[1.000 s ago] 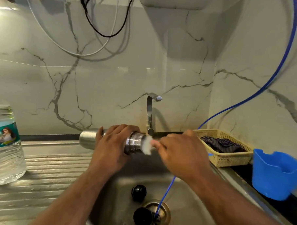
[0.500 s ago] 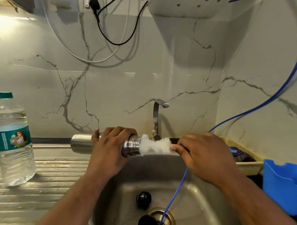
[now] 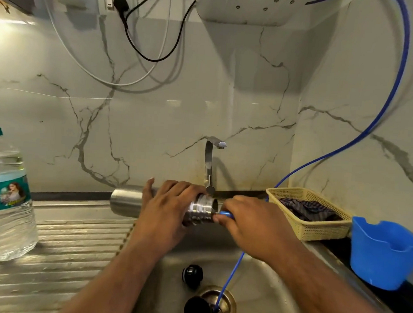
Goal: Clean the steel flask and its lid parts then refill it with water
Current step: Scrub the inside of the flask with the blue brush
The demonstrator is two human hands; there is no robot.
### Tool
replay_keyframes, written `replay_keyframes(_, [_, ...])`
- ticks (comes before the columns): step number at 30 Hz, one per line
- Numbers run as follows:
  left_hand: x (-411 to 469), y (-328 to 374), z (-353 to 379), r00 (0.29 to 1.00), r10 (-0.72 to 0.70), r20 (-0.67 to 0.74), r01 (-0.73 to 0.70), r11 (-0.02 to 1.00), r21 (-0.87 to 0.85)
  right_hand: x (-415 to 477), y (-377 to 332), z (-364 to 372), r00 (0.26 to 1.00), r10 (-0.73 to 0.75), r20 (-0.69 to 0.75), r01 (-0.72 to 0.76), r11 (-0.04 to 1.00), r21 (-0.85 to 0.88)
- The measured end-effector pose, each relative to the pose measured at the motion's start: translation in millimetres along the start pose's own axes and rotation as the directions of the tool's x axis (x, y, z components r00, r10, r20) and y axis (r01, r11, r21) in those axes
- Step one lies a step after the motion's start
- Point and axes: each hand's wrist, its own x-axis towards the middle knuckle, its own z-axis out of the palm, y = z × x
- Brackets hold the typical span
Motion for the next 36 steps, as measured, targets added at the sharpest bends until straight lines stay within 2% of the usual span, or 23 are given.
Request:
replay_keyframes(3, [-4.4,-29.6,-5.8,0.991,-0.132,-0.003,0.132,0.991,-0.037,2.2,22.9,-13.7,0.997,0.014,-0.071,-0.016,0.999,-0.03])
replay_keyframes(5, [-4.2,-38.0,-9.4,0.987,-0.158,0.0,0.158,0.985,-0.068,2.1,29.3,-15.0,0.989,-0.049,-0.141,0.042,0.998,-0.05])
replay_keyframes(6, [-1.3,-32.2,-10.6,0.992,-0.126,0.008,0.126,0.99,-0.069,2.9,25.3,-13.9,0.979,-0.098,-0.179,0.082,0.992,-0.096])
replay_keyframes(9, [3.4,-2.4,-5.3,0.998,0.057,-0.017,-0.058,0.994,-0.088,0.6,0.8,-4.3,0.983,-0.089,-0.162,0.055,0.977,-0.204])
replay_keyframes(10, [5.7,0.2,-5.0,0.997,0.066,-0.036,-0.069,0.991,-0.112,0.5,2.4,-3.0,0.981,-0.088,-0.172,0.052,0.977,-0.206])
replay_keyframes(15, [-1.3,-40.0,-14.5,0.981,-0.188,-0.055,0.171,0.958,-0.231,-2.2,41.2,-28.4,0.952,-0.035,-0.305,0.019,0.998,-0.056])
replay_keyframes(18, [-0.5,-48.8,-21.0,0.973,-0.193,-0.13,0.167,0.968,-0.185,-5.9,48.9,-42.1,0.937,-0.027,-0.347,0.004,0.998,-0.068])
replay_keyframes(20, [0.3,-53.9,-23.4,0.965,-0.183,-0.187,0.148,0.971,-0.19,-11.4,60.5,-52.5,0.921,0.057,-0.385,-0.067,0.998,-0.012])
replay_keyframes(23, [0.6,-62.0,-26.2,0.949,-0.207,-0.239,0.152,0.961,-0.23,-18.3,71.8,-64.3,0.926,0.116,-0.36,-0.091,0.992,0.087])
replay_keyframes(29, [-1.0,-57.7,-26.3,0.965,-0.184,-0.185,0.167,0.981,-0.101,-24.2,88.8,-65.5,0.938,0.119,-0.326,-0.105,0.993,0.061])
replay_keyframes(31, [-0.6,-59.2,-25.8,0.967,-0.193,-0.167,0.181,0.98,-0.085,-24.7,92.6,-73.4,0.959,0.136,-0.247,-0.128,0.991,0.048])
replay_keyframes(35, [-0.3,-63.1,-29.7,0.956,-0.217,-0.199,0.208,0.976,-0.066,-25.1,92.6,-77.7,0.947,0.17,-0.272,-0.165,0.985,0.038])
replay_keyframes(36, [0.5,-62.2,-30.7,0.954,-0.22,-0.204,0.212,0.975,-0.062,-25.9,99.2,-75.2,0.936,0.145,-0.32,-0.14,0.989,0.041])
